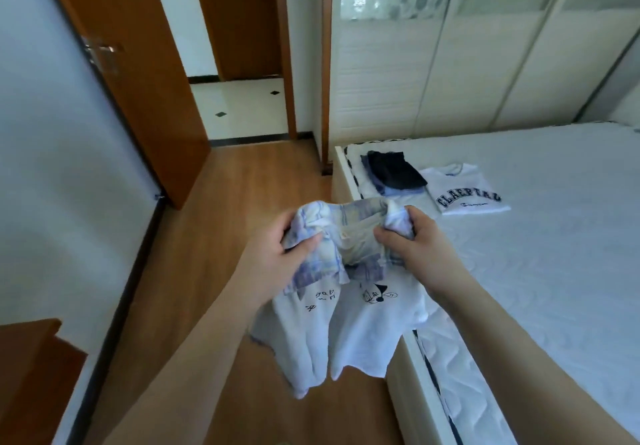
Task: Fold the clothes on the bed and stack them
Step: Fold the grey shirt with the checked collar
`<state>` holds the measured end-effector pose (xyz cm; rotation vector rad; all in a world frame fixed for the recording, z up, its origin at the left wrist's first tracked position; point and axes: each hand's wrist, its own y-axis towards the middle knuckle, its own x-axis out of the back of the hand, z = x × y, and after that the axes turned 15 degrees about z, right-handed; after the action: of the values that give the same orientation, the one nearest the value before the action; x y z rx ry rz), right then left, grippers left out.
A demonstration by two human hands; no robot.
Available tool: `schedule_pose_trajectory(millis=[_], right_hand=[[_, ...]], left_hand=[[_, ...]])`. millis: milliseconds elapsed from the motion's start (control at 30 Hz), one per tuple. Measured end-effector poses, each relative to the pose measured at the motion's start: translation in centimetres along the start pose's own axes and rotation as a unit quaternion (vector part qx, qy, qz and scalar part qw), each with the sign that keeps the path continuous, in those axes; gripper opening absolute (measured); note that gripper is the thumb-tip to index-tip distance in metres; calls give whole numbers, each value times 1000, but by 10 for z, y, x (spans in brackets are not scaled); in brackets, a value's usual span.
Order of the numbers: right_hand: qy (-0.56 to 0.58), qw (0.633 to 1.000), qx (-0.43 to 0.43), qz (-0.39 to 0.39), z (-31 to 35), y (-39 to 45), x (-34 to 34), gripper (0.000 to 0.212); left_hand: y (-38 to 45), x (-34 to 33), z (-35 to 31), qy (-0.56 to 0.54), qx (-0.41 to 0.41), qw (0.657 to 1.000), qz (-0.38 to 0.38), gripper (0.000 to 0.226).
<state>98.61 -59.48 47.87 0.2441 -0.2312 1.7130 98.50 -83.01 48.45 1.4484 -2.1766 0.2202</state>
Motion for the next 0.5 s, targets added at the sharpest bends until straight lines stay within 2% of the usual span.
schedule_pose_trajectory(millis=[200,300,400,500], right_hand=[[14,993,-34,-109,-1,34,10,28],[17,986,-58,-158,-12,41,24,23],[34,974,-79,-210,-27,43,48,22],[24,957,-97,-271,-39,45,72,30]], left_hand=[[99,15,20,8,-59,989,138,15],[142,3,26,18,-80,976,203,26],[186,-15,25,14,-109,963,246,13],[235,-38,23,8,-117,949,294,21]])
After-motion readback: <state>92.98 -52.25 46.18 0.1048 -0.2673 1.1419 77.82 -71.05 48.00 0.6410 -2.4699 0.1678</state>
